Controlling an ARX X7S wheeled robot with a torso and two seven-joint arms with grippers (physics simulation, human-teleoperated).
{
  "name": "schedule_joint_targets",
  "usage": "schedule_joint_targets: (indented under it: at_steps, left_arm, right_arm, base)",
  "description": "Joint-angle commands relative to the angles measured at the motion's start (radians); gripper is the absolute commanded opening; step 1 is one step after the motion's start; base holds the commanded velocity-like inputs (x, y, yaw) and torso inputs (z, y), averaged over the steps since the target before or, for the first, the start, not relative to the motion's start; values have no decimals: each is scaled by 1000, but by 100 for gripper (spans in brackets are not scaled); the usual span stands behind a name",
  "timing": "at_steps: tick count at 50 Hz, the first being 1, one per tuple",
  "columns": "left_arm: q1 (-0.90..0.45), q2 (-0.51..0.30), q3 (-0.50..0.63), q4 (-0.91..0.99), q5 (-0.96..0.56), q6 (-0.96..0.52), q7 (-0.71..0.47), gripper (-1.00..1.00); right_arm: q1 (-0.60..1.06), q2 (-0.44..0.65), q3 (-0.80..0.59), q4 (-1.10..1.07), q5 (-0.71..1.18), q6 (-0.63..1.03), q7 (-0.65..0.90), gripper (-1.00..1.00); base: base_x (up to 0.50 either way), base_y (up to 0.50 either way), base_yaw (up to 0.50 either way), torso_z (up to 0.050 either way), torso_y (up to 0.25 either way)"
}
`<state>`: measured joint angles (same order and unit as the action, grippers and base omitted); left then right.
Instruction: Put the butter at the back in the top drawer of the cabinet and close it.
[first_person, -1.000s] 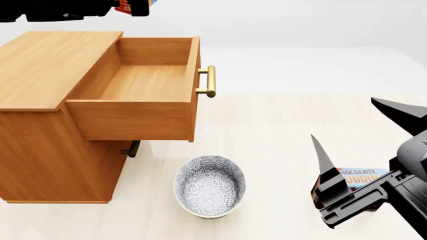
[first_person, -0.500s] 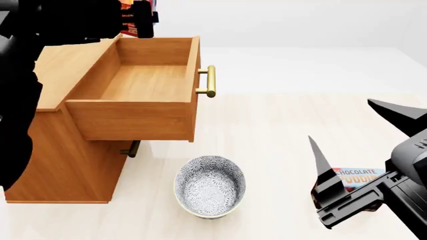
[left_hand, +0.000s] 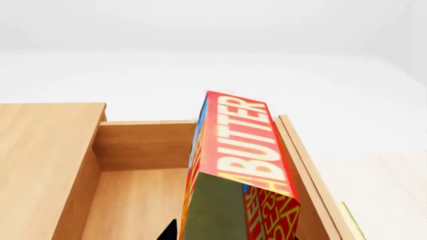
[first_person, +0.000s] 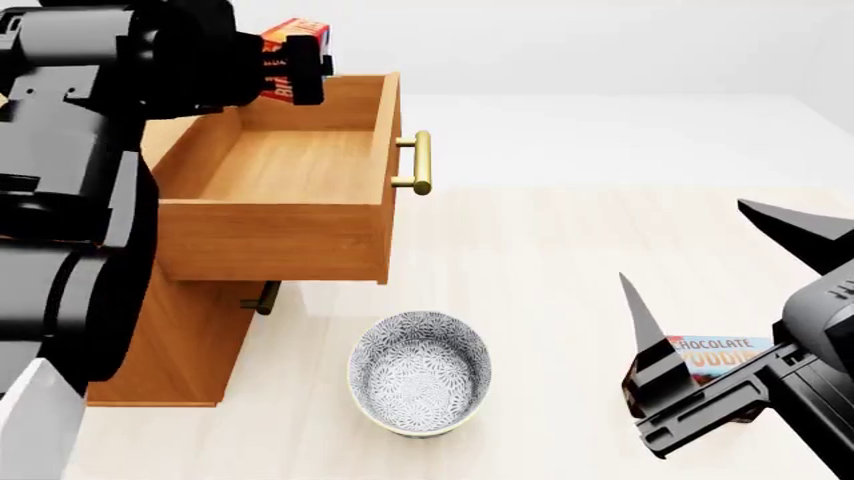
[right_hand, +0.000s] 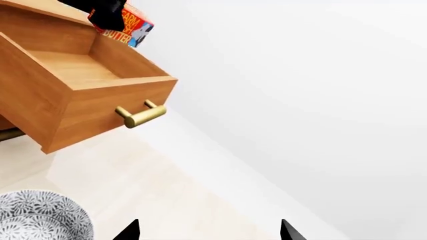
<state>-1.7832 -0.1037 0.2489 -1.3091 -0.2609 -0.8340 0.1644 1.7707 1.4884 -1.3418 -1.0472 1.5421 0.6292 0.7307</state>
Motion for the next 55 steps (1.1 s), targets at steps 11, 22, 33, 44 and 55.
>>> schedule_joint_targets:
  at_steps: [11,22,33,44,55]
  left_arm:
    - [18,36,-257,0,255,-41,62,-100]
    - [23,37,-282,0,252,-68,88,-100]
    - [36,41,-298,0,258,-82,104,-100]
    - [49,44,-292,0,261,-83,89,-100]
    - [59,49,-271,0,261,-84,82,-100]
  right_arm:
    - [37,7,-54,0,-15,-2,-5,100]
    - [70,8,-80,0,-11,1,-6,100]
    - [94,12,-120,0,-23,-7,-7,100]
    - [119,15,-174,0,-44,-19,-7,100]
    - [139,18,-234,0,-71,-37,-6,100]
  base:
    - [0,0,0,0,1]
    - [0,0,0,1,1]
    - [0,0,0,0,1]
    - [0,0,0,1,1]
    - [0,0,0,0,2]
